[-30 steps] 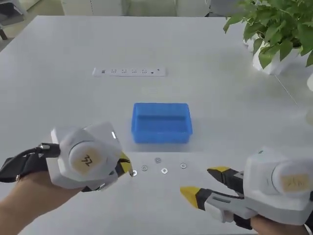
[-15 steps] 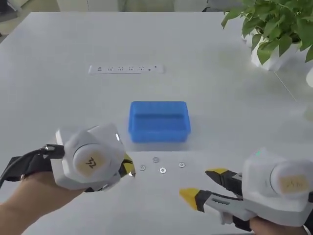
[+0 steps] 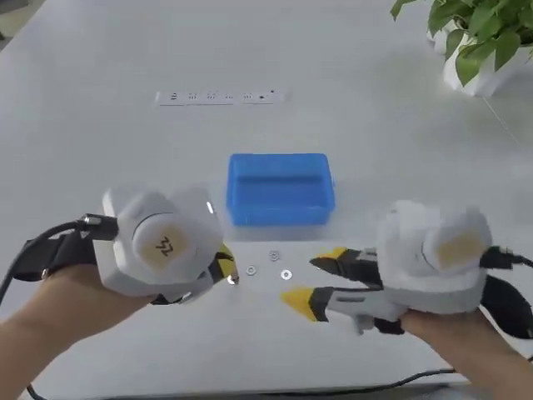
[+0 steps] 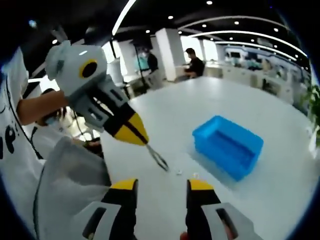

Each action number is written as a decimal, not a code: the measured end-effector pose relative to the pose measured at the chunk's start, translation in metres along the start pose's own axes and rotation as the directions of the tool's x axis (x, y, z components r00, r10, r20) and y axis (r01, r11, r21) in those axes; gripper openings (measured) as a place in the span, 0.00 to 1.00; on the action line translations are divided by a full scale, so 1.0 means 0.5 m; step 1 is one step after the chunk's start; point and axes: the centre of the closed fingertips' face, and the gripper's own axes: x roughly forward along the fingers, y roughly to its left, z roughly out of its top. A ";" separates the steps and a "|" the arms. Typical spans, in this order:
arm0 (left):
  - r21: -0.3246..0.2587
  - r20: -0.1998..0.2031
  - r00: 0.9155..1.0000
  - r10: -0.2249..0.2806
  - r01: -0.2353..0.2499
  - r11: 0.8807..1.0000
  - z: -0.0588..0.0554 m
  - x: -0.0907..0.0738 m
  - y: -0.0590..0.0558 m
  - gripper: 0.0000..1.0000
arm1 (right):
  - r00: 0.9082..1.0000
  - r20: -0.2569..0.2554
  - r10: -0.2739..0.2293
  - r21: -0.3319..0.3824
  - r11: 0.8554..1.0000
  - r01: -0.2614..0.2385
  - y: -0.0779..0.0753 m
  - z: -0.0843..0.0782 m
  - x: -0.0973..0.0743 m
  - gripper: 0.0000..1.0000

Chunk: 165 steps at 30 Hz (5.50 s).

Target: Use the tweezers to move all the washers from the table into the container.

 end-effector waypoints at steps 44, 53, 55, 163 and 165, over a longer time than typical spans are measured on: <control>-0.113 0.010 1.000 0.024 -0.022 0.993 0.006 0.005 0.027 0.00 | 0.989 -0.091 0.116 -0.390 0.910 -0.142 -0.001 0.030 0.157 0.03; -0.276 0.122 0.987 0.101 -0.064 0.959 0.032 -0.044 0.048 0.22 | 0.990 -0.077 0.119 -0.399 0.906 -0.141 0.011 0.059 0.127 0.03; -0.290 0.131 0.985 0.110 -0.068 0.954 0.032 -0.058 0.046 0.27 | 0.991 -0.070 0.115 -0.399 0.907 -0.133 0.011 0.068 0.120 0.03; -0.549 0.016 0.748 0.664 -0.548 0.631 -0.162 -0.133 0.028 0.99 | 0.987 0.151 -0.051 -0.042 0.997 0.058 -0.104 0.155 0.076 0.04; -0.549 0.028 0.743 0.669 -0.548 0.631 -0.158 -0.135 0.028 0.99 | 0.989 0.143 -0.045 -0.029 0.998 0.049 -0.096 0.143 0.080 0.04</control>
